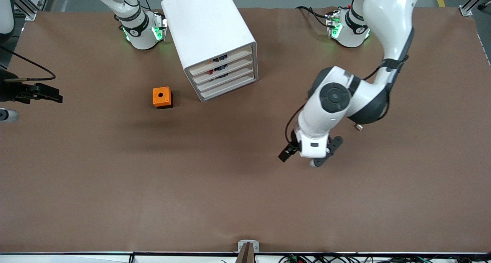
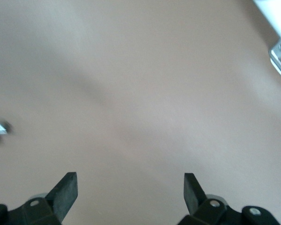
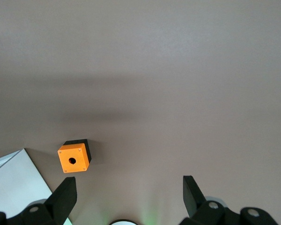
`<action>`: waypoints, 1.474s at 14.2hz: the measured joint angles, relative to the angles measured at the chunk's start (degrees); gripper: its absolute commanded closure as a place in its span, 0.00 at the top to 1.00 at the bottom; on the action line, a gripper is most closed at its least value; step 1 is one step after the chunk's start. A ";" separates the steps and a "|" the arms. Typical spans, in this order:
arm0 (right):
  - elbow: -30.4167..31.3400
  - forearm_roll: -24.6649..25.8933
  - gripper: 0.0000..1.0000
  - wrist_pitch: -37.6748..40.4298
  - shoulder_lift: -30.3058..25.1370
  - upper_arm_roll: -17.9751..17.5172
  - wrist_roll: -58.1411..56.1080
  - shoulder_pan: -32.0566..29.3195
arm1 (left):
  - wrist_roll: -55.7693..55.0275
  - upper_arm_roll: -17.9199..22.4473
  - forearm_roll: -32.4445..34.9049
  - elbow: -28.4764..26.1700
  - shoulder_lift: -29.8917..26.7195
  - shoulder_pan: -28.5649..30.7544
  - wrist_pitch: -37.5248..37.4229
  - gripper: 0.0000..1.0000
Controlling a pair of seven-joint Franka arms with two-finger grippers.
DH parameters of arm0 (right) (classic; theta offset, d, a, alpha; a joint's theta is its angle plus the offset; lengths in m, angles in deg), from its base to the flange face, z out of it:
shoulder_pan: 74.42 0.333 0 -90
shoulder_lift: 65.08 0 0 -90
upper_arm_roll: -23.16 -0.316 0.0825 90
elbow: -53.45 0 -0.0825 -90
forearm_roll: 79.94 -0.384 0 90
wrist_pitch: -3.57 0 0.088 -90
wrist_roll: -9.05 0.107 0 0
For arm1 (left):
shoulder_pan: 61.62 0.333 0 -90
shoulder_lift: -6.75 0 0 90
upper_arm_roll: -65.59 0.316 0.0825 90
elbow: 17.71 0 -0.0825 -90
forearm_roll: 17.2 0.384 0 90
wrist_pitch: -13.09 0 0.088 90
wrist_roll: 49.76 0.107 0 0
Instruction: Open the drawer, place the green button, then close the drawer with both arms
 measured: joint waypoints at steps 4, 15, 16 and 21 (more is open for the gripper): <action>-1.18 0.00 1.00 0.40 0.01 -0.10 0.00 -0.62 | 14.13 0.02 0.28 2.12 -6.48 6.18 -10.32 1.00; -2.53 -0.44 1.00 4.80 -2.60 -0.97 0.00 -0.60 | 61.02 18.42 -3.91 -2.01 -31.56 7.73 -35.59 1.00; -2.29 -0.46 1.00 4.82 -3.58 -1.10 0.00 -0.59 | 63.60 20.14 -4.32 -3.53 -33.48 7.13 -36.05 1.00; 3.70 -3.34 1.00 0.71 -9.06 -0.77 0.05 -0.70 | 66.89 21.18 -4.48 -7.25 -37.44 6.81 -37.02 1.00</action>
